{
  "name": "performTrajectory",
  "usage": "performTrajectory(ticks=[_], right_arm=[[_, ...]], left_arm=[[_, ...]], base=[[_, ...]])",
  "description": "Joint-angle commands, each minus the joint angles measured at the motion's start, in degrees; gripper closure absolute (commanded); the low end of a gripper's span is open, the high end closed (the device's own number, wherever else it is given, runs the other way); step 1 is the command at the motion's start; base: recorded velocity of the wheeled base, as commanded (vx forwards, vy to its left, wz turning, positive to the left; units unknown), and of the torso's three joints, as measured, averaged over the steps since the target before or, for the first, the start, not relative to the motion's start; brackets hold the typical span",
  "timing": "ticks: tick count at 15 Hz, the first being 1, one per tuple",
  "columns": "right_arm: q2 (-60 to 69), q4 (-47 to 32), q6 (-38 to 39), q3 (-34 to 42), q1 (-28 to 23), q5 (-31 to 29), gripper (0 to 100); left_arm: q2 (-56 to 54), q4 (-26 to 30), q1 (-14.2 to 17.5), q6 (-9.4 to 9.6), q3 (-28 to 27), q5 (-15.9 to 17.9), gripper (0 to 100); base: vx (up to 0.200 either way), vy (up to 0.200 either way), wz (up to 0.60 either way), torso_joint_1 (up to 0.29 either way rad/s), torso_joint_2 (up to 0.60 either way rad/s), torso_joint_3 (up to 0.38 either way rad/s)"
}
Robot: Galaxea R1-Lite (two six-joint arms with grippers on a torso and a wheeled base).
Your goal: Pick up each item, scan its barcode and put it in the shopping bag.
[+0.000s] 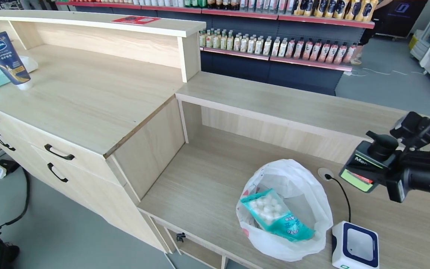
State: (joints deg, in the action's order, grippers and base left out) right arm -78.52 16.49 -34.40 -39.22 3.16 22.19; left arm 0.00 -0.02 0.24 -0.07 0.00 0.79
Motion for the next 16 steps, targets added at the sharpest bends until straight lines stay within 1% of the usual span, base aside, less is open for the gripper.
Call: performTrajectory(ticks=[1, 2, 4, 5, 8, 12, 16], right_arm=[[-15.3, 12.3, 2.5, 0.5, -1.0, 0.4, 100], [-19.4, 17.6, 3.0, 0.1, -1.0, 0.7, 100], [-23.3, 23.1, 3.0, 0.7, -1.0, 2.2, 100], [-24.8, 24.3, 3.0, 1.3, -1.0, 3.3, 100], [-25.7, 24.2, 3.0, 3.2, -1.0, 6.1, 100], [-27.4, 24.8, 2.7, 4.6, -1.1, 6.2, 100], [-32.0, 30.8, 2.0, 5.2, -2.3, 6.2, 100]], left_arm=[[0.1, 0.0, -0.1, -0.01, 0.0, 0.0, 0], [0.0, 0.0, -0.1, -0.01, 0.0, 0.0, 0], [0.0, 0.0, -0.1, -0.01, 0.0, 0.1, 0], [0.0, 0.0, -0.1, -0.01, 0.0, 0.1, 0], [0.0, 0.0, -0.1, -0.01, 0.0, 0.1, 0], [0.0, 0.0, -0.1, -0.01, 0.0, 0.0, 0], [0.0, 0.0, -0.1, -0.01, 0.0, 0.1, 0]], base=[[0.0, 0.0, 0.0, 0.0, 0.0, 0.0], [0.0, 0.0, 0.0, 0.0, 0.0, 0.0], [0.0, 0.0, 0.0, 0.0, 0.0, 0.0], [0.0, 0.0, 0.0, 0.0, 0.0, 0.0], [0.0, 0.0, 0.0, 0.0, 0.0, 0.0], [0.0, 0.0, 0.0, 0.0, 0.0, 0.0], [0.0, 0.0, 0.0, 0.0, 0.0, 0.0]])
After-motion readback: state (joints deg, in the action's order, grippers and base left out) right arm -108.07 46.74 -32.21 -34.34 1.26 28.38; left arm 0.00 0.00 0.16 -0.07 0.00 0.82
